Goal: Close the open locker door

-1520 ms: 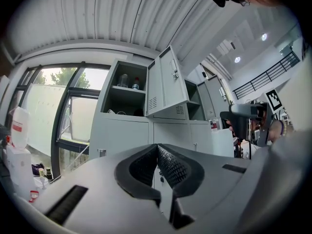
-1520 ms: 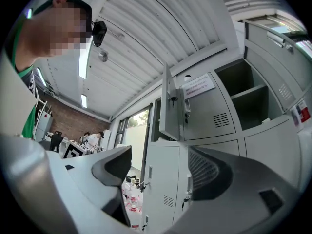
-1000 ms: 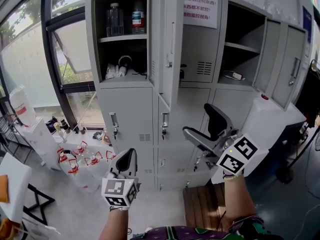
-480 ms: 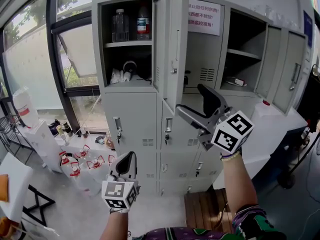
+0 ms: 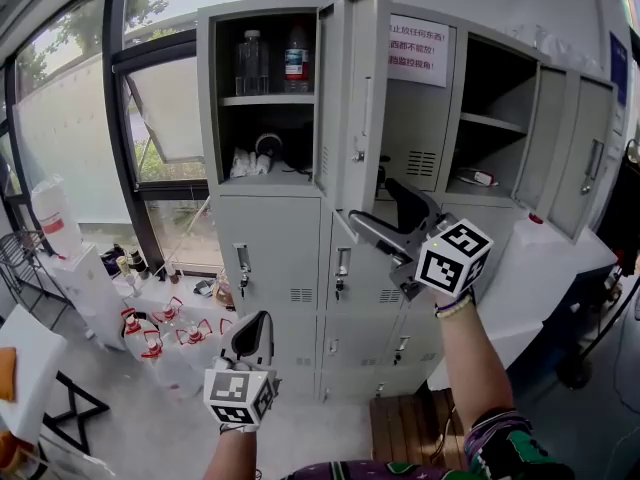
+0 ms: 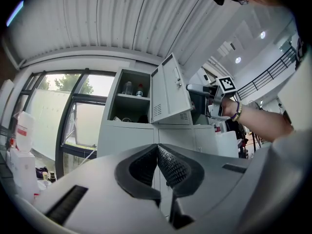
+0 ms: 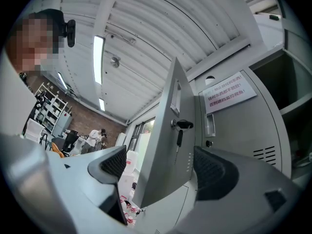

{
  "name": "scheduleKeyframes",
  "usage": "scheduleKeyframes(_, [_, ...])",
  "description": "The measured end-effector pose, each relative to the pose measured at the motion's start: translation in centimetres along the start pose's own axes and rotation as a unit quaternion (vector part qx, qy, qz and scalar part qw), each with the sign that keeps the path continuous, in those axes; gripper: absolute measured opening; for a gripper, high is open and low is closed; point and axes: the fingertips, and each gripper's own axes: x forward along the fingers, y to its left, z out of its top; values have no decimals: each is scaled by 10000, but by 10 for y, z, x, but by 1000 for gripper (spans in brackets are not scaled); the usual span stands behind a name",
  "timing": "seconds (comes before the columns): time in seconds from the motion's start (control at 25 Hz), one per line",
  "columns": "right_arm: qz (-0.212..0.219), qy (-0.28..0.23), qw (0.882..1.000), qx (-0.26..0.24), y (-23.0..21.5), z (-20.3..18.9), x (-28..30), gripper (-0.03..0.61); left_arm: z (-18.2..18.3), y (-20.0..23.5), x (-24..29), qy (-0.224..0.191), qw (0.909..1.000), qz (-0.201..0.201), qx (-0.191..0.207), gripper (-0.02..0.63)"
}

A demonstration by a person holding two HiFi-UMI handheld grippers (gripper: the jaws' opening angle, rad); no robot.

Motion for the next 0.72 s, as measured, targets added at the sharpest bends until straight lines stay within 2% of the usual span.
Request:
scheduleKeyframes(0.24, [127,101,9998,106,-2,-10,5,390,-3,-4,1,79,10000,-49,-20,23])
scheduleKeyframes(0.72, [331,108,9994,75,10,-20,6,213,-11,-3,-2,180,9998,14,11,23])
